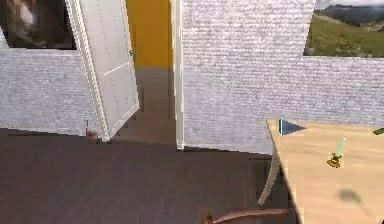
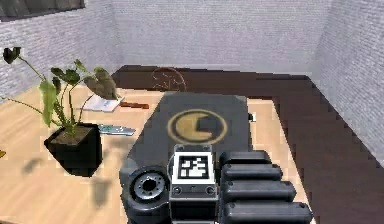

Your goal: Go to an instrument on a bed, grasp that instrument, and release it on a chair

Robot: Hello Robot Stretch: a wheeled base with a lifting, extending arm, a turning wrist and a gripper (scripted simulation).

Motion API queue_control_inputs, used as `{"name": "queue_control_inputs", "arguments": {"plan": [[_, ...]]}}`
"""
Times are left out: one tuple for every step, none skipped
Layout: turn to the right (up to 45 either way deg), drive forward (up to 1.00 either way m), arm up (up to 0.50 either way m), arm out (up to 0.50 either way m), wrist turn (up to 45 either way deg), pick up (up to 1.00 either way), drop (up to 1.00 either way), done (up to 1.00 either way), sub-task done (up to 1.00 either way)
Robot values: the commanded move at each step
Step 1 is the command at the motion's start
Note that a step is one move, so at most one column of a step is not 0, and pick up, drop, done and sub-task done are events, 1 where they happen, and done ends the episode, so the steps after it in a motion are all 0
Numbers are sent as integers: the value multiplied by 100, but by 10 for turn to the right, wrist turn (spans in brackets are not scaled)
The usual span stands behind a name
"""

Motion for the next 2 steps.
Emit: {"name": "queue_control_inputs", "arguments": {"plan": [[-330,0,0,0,0,0,0,0,0],[-390,0,0,0,0,0,0,0,0]]}}
